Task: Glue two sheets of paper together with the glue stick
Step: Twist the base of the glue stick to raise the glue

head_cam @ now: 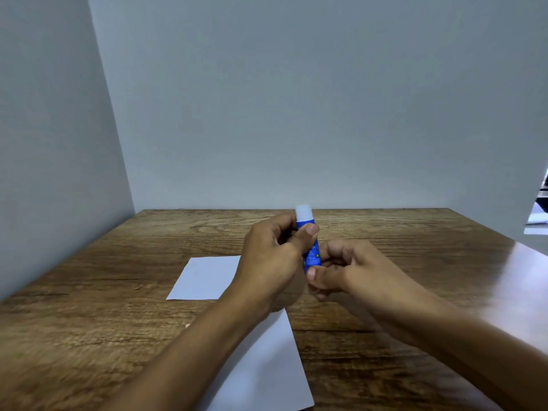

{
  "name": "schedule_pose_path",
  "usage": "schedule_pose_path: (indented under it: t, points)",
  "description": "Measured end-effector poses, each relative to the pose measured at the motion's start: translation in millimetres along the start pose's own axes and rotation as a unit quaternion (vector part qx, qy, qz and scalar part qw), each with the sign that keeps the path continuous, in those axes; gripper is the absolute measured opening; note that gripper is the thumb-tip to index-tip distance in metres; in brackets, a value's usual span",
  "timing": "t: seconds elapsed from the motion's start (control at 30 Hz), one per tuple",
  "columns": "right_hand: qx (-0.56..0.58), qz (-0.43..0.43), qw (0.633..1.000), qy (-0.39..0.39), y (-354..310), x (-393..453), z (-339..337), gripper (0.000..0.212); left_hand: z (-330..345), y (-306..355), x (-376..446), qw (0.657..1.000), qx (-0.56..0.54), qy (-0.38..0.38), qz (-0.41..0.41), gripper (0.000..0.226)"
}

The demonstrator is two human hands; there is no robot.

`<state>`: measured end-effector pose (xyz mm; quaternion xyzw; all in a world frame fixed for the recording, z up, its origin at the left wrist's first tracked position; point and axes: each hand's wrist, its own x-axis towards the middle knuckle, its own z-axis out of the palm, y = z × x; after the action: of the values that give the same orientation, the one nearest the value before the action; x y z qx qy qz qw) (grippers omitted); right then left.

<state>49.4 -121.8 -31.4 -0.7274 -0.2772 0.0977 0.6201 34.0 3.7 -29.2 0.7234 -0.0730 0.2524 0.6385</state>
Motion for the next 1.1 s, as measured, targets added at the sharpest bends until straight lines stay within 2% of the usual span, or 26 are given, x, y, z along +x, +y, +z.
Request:
schedule_pose_path:
  t: [0.07, 0.13, 0.23, 0.3, 0.4, 0.47, 0.53, 0.6, 0.73, 0.83, 0.9, 1.0, 1.1]
  points:
    - [0.003, -0.002, 1.000, 0.004, 0.3, -0.5, 0.4, 0.019, -0.2, 0.1, 0.4, 1.000, -0.004, 0.003, -0.003, 0.013]
    - [0.004, 0.004, 1.000, 0.016, 2.0, 0.1, 2.1, 0.008, -0.6, 0.0, 1.3, 1.000, -0.005, 0.009, -0.005, 0.015]
    - [-0.047, 0.010, 0.998, 0.030, 5.6, 0.7, 2.8, 0.015, -0.3, 0.0, 1.2, 1.000, -0.003, 0.009, -0.004, 0.014]
    - [-0.072, 0.005, 0.997, 0.028, 4.1, 0.8, 2.5, 0.009, 0.5, -0.5, 0.1, 1.000, 0.002, 0.002, -0.001, 0.013]
    - [-0.031, 0.010, 0.999, -0.003, 0.6, -0.5, -0.5, 0.018, 1.1, -0.9, -0.7, 1.000, 0.006, -0.001, 0.003, 0.014]
    - [-0.017, 0.011, 1.000, -0.010, -1.2, -1.4, -0.9, 0.015, 0.9, -0.1, -0.2, 1.000, 0.005, 0.000, 0.001, 0.014]
    - [-0.021, 0.015, 1.000, 0.004, -1.1, -0.9, 0.7, 0.004, 0.1, 0.3, 0.8, 1.000, 0.005, 0.006, 0.000, 0.015]
    - [-0.040, 0.016, 0.999, 0.021, 0.6, -0.1, 1.1, 0.012, -0.9, 0.4, 1.8, 1.000, 0.007, 0.010, 0.000, 0.016]
    - [-0.041, 0.019, 0.999, 0.008, -1.4, -0.1, 0.2, 0.006, -0.5, -0.6, 1.0, 1.000, 0.017, 0.001, 0.005, 0.014]
    - [-0.028, 0.026, 0.999, -0.009, -0.8, 0.3, -0.3, 0.009, -0.3, -1.4, 0.4, 1.000, 0.009, -0.002, 0.006, 0.014]
    - [-0.029, 0.027, 0.999, -0.005, -0.7, 0.3, 0.0, 0.004, -0.9, -1.8, 1.7, 1.000, 0.010, 0.002, 0.001, 0.015]
    - [-0.047, 0.025, 0.998, 0.015, 0.2, 0.4, -0.6, 0.011, -1.1, -1.7, 3.2, 1.000, 0.007, 0.010, -0.006, 0.017]
    - [-0.058, 0.013, 0.998, 0.005, -3.0, -0.9, 0.4, 0.006, -0.2, -2.2, 1.6, 1.000, 0.012, 0.005, -0.002, 0.018]
